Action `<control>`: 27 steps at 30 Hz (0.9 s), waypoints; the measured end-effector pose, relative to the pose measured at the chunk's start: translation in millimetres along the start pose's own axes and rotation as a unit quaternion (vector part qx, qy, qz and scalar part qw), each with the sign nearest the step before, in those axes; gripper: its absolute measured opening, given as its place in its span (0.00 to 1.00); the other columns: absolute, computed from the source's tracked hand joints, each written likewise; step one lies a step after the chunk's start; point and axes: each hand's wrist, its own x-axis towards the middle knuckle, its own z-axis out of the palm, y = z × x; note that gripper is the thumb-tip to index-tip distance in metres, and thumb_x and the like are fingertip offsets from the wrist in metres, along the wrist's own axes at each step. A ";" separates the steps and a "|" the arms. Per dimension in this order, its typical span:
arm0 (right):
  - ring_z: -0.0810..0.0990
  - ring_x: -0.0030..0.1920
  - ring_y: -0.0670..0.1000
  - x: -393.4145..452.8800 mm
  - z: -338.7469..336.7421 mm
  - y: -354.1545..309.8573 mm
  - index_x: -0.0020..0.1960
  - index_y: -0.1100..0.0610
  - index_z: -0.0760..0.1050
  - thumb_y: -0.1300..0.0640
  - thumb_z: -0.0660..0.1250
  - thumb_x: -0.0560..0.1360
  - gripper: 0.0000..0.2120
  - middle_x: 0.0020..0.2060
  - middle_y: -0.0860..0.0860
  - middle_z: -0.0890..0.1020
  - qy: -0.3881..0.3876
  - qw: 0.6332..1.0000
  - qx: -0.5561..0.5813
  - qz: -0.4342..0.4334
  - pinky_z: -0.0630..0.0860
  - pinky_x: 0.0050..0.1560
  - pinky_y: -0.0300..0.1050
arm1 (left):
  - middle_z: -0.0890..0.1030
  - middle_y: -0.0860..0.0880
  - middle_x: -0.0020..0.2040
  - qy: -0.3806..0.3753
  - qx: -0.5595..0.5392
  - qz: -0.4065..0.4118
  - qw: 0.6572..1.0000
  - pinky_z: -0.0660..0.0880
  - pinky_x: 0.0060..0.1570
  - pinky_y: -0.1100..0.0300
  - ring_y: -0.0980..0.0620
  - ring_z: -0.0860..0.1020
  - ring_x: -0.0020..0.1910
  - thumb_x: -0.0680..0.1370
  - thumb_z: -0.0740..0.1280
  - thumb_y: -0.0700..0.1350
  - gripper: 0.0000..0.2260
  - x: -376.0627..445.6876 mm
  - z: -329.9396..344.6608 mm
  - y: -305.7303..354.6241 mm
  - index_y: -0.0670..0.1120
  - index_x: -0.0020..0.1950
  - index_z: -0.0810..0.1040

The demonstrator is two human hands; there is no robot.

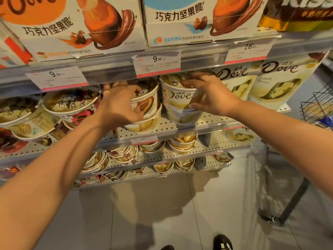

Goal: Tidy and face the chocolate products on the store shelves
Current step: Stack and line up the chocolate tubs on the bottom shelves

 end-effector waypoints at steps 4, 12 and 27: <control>0.68 0.56 0.50 -35.5 8.5 4.8 0.62 0.64 0.67 0.67 0.66 0.69 0.22 0.54 0.53 0.70 0.226 0.962 0.131 0.082 0.63 0.56 0.31 | 0.77 0.44 0.61 0.032 0.012 0.002 0.999 0.66 0.62 0.49 0.42 0.72 0.61 0.68 0.73 0.58 0.32 14.1 13.0 40.6 0.44 0.67 0.69; 0.71 0.46 0.40 -47.5 53.7 30.6 0.60 0.56 0.66 0.57 0.79 0.63 0.31 0.45 0.42 0.72 0.001 0.910 0.335 0.244 0.67 0.41 0.23 | 0.69 0.54 0.70 -0.072 -0.063 -0.010 0.995 0.63 0.68 0.54 0.51 0.66 0.70 0.70 0.73 0.54 0.31 47.5 21.2 58.8 0.55 0.71 0.66; 0.76 0.43 0.38 -20.3 64.4 63.3 0.68 0.57 0.61 0.60 0.80 0.60 0.42 0.52 0.47 0.75 -0.056 0.885 0.409 0.214 0.74 0.32 0.27 | 0.66 0.51 0.72 -0.009 -0.035 0.021 0.999 0.63 0.69 0.49 0.49 0.64 0.72 0.71 0.70 0.54 0.26 46.7 30.7 61.8 0.56 0.68 0.70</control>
